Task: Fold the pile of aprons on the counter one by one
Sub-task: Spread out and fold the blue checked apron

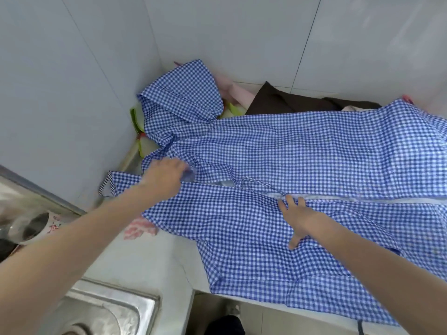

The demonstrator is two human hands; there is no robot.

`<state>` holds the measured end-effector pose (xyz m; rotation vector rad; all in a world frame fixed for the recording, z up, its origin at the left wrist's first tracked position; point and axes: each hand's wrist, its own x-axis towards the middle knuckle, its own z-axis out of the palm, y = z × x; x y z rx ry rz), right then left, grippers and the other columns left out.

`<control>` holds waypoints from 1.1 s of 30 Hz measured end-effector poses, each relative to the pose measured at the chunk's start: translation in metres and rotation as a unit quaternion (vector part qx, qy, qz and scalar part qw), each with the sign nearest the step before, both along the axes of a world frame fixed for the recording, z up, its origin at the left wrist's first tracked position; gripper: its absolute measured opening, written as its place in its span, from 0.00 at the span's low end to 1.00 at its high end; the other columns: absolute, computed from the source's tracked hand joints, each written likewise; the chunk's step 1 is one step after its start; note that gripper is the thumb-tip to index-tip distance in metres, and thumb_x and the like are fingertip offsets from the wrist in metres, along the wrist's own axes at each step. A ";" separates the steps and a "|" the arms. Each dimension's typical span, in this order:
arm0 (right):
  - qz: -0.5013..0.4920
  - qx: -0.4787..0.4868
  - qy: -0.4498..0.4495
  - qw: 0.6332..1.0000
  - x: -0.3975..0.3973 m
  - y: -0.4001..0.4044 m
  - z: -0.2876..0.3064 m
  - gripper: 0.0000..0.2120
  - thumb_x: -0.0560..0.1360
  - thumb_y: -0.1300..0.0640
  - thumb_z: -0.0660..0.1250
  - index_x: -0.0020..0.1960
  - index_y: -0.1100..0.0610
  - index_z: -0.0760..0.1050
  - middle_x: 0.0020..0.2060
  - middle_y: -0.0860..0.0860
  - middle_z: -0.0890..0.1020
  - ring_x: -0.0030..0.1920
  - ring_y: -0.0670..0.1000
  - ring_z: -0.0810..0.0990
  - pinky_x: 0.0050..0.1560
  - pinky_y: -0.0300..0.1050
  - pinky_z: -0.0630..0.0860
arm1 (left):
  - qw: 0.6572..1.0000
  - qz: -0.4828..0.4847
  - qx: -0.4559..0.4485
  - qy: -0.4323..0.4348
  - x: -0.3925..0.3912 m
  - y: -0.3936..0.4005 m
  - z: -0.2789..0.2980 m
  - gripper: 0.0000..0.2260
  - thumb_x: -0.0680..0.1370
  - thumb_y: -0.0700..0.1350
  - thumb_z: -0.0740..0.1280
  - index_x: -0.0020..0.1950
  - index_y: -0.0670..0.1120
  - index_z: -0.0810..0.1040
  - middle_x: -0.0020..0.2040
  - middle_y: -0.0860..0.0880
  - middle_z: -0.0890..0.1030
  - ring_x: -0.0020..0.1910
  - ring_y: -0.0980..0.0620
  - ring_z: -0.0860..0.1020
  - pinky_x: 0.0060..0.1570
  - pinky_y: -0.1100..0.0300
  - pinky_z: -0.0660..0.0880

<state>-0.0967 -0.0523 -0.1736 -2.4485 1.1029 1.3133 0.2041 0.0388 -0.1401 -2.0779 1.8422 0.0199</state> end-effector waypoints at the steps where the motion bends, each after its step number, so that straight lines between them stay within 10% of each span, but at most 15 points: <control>1: -0.004 0.002 0.003 1.000 0.001 0.000 -0.001 0.58 0.68 0.40 0.72 0.75 0.62 0.34 0.75 0.61 0.41 0.73 0.68 0.49 0.68 0.59 0.64 | 0.996 -0.058 -0.028 0.066 -0.024 -0.002 0.002 0.23 0.74 0.41 0.63 0.69 0.46 0.66 0.68 0.47 0.69 0.66 0.45 0.68 0.63 0.50 0.66; 4: -0.013 0.010 -0.004 1.000 -0.002 0.001 -0.003 0.59 0.68 0.40 0.72 0.75 0.62 0.33 0.75 0.61 0.39 0.73 0.68 0.46 0.68 0.59 0.64 | 0.975 -0.161 0.000 0.153 -0.052 0.006 -0.024 0.24 0.73 0.49 0.61 0.69 0.46 0.69 0.68 0.46 0.72 0.65 0.45 0.72 0.60 0.50 0.70; 9: 0.013 0.025 0.013 1.000 0.000 0.000 0.005 0.58 0.69 0.39 0.70 0.75 0.63 0.31 0.75 0.61 0.36 0.74 0.67 0.45 0.69 0.58 0.63 | 0.967 -0.145 0.182 0.105 -0.038 0.011 -0.067 0.45 0.58 0.73 0.22 0.73 0.57 0.31 0.77 0.51 0.36 0.76 0.49 0.38 0.74 0.47 0.47; 14: -0.023 0.080 -0.001 0.997 0.003 -0.024 0.023 0.51 0.70 0.37 0.68 0.77 0.59 0.42 0.76 0.58 0.47 0.73 0.62 0.57 0.66 0.56 0.68 | 0.958 -0.114 0.198 0.173 -0.030 -0.013 -0.043 0.28 0.80 0.56 0.59 0.77 0.52 0.54 0.77 0.52 0.53 0.75 0.52 0.57 0.70 0.51 0.62; 17: -0.053 0.093 -0.128 0.986 0.014 -0.052 0.043 0.30 0.77 0.41 0.61 0.70 0.61 0.66 0.65 0.59 0.71 0.52 0.54 0.74 0.47 0.43 0.72 | 0.965 -0.101 0.020 0.242 -0.035 -0.036 -0.016 0.15 0.80 0.45 0.60 0.67 0.47 0.72 0.61 0.49 0.75 0.56 0.50 0.76 0.52 0.57 0.73; 20: -0.036 0.023 -0.252 0.967 0.029 -0.073 0.044 0.21 0.79 0.46 0.60 0.64 0.61 0.69 0.60 0.56 0.74 0.53 0.53 0.75 0.51 0.45 0.73 | 0.976 -0.053 -0.087 0.194 -0.028 -0.049 -0.009 0.17 0.80 0.46 0.61 0.69 0.46 0.67 0.63 0.49 0.70 0.60 0.50 0.71 0.59 0.59 0.69; 25: -0.002 0.057 -0.183 0.981 0.040 -0.076 0.014 0.33 0.77 0.51 0.66 0.75 0.54 0.53 0.71 0.56 0.57 0.68 0.59 0.64 0.63 0.52 0.69 | 0.992 0.036 0.117 -0.028 -0.004 -0.054 -0.028 0.25 0.80 0.47 0.62 0.74 0.48 0.55 0.73 0.46 0.59 0.71 0.45 0.62 0.66 0.52 0.64; 30: -0.005 0.102 -0.045 0.994 0.055 -0.093 -0.004 0.34 0.78 0.56 0.65 0.77 0.50 0.50 0.75 0.58 0.49 0.68 0.64 0.65 0.62 0.56 0.73 | 0.930 0.118 0.303 0.170 0.037 -0.041 -0.038 0.07 0.76 0.36 0.60 0.44 0.46 0.75 0.38 0.50 0.73 0.40 0.47 0.74 0.43 0.54 0.73; 33: 0.038 0.154 0.030 0.987 0.072 -0.105 0.009 0.20 0.78 0.52 0.64 0.67 0.58 0.66 0.57 0.57 0.71 0.47 0.55 0.75 0.47 0.49 0.75 | 0.868 0.206 0.281 0.354 0.047 -0.045 -0.021 0.06 0.79 0.40 0.62 0.44 0.46 0.77 0.39 0.51 0.77 0.37 0.53 0.73 0.38 0.63 0.71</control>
